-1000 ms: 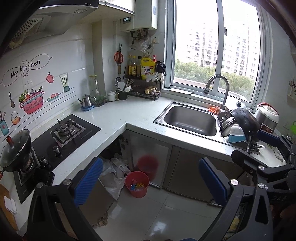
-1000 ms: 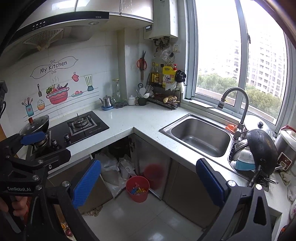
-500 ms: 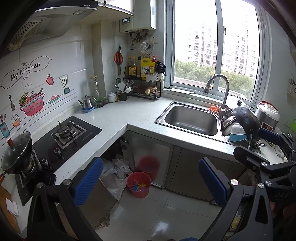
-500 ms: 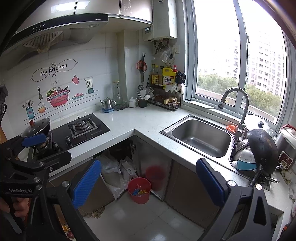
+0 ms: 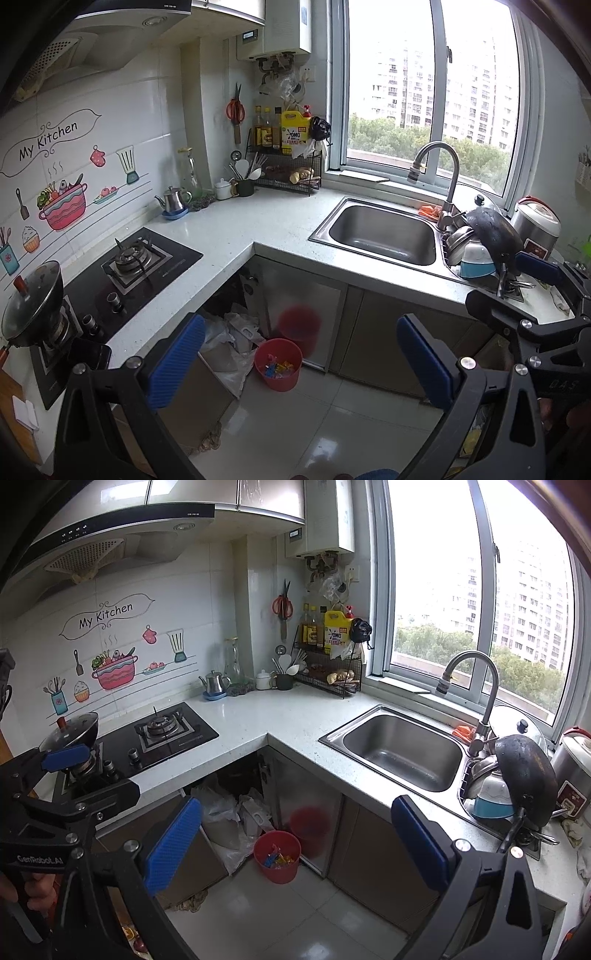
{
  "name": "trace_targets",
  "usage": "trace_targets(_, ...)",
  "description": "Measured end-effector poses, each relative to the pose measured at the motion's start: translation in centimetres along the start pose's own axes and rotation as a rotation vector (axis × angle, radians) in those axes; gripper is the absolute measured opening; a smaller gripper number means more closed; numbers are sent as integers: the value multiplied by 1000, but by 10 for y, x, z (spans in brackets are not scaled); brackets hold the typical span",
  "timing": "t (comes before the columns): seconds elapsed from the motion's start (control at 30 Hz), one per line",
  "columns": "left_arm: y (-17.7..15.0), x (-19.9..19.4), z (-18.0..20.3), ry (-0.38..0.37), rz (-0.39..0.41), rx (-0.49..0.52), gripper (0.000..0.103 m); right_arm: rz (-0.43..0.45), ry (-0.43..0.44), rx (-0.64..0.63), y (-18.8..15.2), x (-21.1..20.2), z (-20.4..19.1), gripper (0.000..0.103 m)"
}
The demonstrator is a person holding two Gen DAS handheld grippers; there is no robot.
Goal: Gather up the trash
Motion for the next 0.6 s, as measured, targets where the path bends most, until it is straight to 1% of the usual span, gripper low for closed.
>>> trace_targets(0.37,-1,10,7,-2,-20,3,103,-2,1,0,0,4,5,102)
trace_targets(0.6,0,18,12,-4,-31,30,103,-14,-6,4,-1,8,6,102)
Point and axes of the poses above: each gripper's, at about its wrist camera, not at the fingertips, and x roughly the way its jaws point, z to its right, y to its top, the point moved 4 cm from there along x, roughly the way its jaws point, and after that the axes turned 10 degrees about -y, right-handed, at the moved point
